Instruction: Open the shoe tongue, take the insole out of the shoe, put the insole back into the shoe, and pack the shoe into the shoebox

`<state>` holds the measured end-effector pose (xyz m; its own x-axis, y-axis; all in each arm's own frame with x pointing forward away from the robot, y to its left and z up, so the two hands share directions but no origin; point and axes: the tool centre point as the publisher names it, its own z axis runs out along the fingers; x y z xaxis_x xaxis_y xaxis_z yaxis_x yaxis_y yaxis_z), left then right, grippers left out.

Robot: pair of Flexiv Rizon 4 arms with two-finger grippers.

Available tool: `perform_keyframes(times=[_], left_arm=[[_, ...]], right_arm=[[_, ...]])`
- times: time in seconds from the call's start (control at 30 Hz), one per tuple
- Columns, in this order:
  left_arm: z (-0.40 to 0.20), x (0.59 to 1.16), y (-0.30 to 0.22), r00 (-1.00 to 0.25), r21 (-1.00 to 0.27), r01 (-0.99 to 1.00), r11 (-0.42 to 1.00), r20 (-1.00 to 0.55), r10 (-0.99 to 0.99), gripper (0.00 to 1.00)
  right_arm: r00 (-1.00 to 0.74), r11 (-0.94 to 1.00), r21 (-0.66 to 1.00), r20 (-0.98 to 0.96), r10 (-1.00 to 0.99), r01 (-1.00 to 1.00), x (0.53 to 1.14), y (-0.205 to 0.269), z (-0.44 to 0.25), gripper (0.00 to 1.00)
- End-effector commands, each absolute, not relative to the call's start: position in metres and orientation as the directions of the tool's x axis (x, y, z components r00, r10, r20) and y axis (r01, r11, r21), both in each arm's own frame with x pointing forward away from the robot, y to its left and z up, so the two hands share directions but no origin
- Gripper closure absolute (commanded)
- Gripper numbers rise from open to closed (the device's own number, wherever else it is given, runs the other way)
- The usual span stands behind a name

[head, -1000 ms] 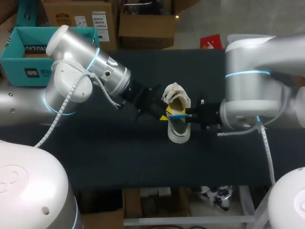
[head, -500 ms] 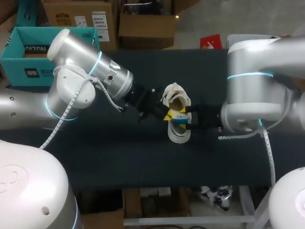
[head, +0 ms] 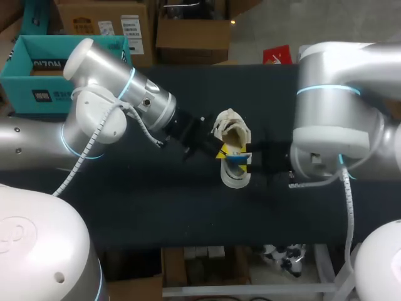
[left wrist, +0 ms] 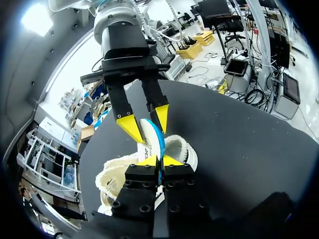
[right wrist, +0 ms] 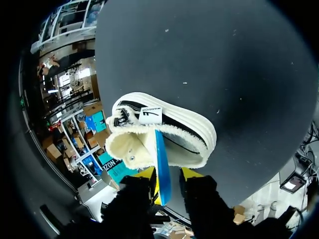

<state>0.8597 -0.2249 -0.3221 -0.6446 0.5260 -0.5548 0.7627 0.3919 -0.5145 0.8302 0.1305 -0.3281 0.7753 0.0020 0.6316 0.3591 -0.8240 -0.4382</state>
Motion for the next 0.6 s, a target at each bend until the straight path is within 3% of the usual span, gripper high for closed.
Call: perform_keyframes(times=[0.03,0.6], left_arm=[[-0.326,0.861,-0.227,-0.646,-0.516,0.761,0.393,-0.554,0.525,1.00],[-0.339,0.879,-0.230,-0.678,-0.517,0.734,0.441,-0.527,0.512,1.00]], right_arm=[[0.782,-0.819,-0.445,0.624,0.007,0.362,0.837,0.131,-0.333,1.00],[0.779,-0.844,-0.388,0.624,0.054,0.369,0.866,0.129,-0.349,1.00]])
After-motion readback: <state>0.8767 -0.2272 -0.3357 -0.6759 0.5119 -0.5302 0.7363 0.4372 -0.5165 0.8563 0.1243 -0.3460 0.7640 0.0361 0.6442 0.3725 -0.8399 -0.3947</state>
